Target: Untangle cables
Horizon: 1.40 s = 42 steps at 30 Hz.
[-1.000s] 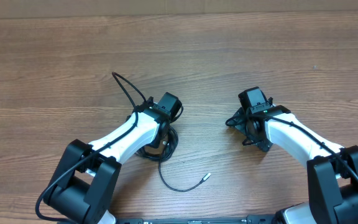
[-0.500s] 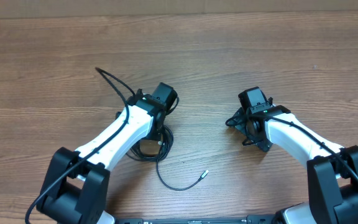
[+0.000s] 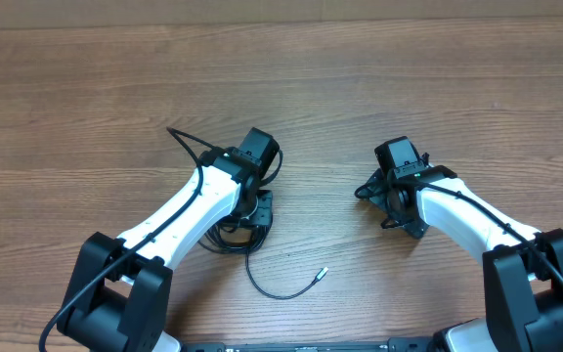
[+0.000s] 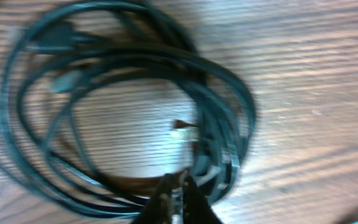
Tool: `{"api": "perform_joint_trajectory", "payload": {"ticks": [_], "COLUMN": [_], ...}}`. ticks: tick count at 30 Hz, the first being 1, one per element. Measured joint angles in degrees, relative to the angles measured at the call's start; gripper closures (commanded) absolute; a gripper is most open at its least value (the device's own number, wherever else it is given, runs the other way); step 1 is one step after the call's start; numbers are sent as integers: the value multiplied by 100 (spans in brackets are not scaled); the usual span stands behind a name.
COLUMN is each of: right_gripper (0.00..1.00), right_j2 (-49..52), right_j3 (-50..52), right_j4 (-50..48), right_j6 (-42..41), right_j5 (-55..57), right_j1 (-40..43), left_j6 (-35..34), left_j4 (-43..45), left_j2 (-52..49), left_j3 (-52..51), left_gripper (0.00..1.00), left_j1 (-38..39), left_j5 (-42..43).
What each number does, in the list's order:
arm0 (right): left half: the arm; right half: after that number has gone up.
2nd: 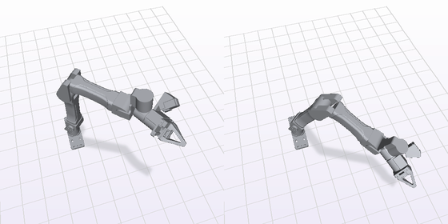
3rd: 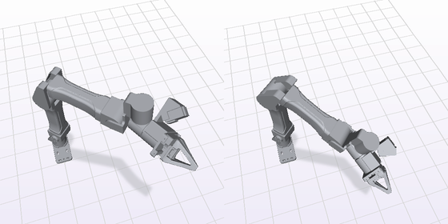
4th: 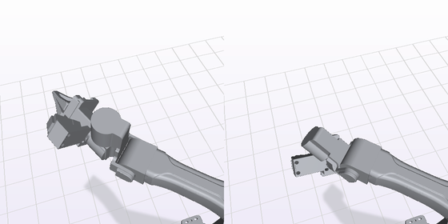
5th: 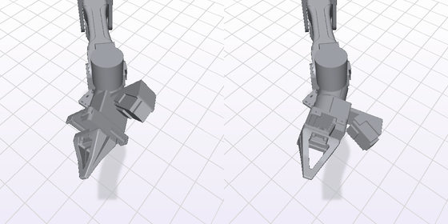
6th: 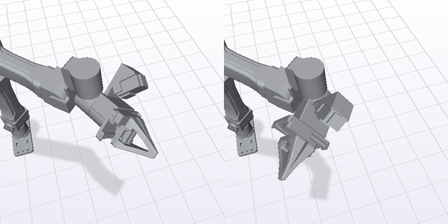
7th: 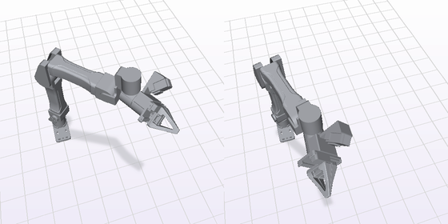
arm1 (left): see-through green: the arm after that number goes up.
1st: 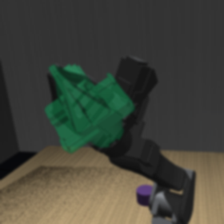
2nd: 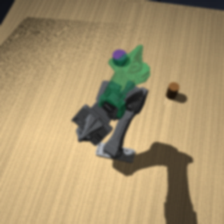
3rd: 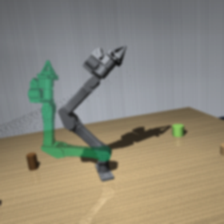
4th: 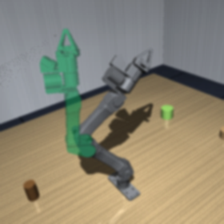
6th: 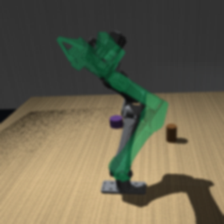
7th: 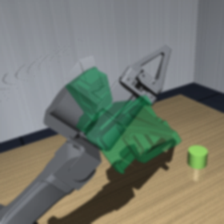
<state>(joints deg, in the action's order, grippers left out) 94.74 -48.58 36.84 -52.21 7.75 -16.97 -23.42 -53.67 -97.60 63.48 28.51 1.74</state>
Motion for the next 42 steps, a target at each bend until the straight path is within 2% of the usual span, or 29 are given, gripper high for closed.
{"api": "perform_joint_trajectory", "payload": {"ticks": [6,10,20,24,36,42], "right_gripper": [0,0,0,0,0,0], "right_j2": [2,0,0,0,0,2], "right_j3": [0,0,0,0,0,0], "right_j4": [4,2,2,4,2,2], "right_j6": [0,0,2,2,2,0], "right_j5": [2,2,2,2,2,0], "right_j1": [-2,0,-2,0,0,0], "left_j6": [2,2,2,2,4,2], "left_j4": [422,603,619,608,767,855], "left_j2": [0,0,0,0,-4,-26], "left_j3": [-131,-254,-282,-282,-520,-566], "left_gripper": [76,73,72,77,68,69], "left_j1": [142,227,229,271,516,516], "left_j5": [345,413,428,428,199,35]}}
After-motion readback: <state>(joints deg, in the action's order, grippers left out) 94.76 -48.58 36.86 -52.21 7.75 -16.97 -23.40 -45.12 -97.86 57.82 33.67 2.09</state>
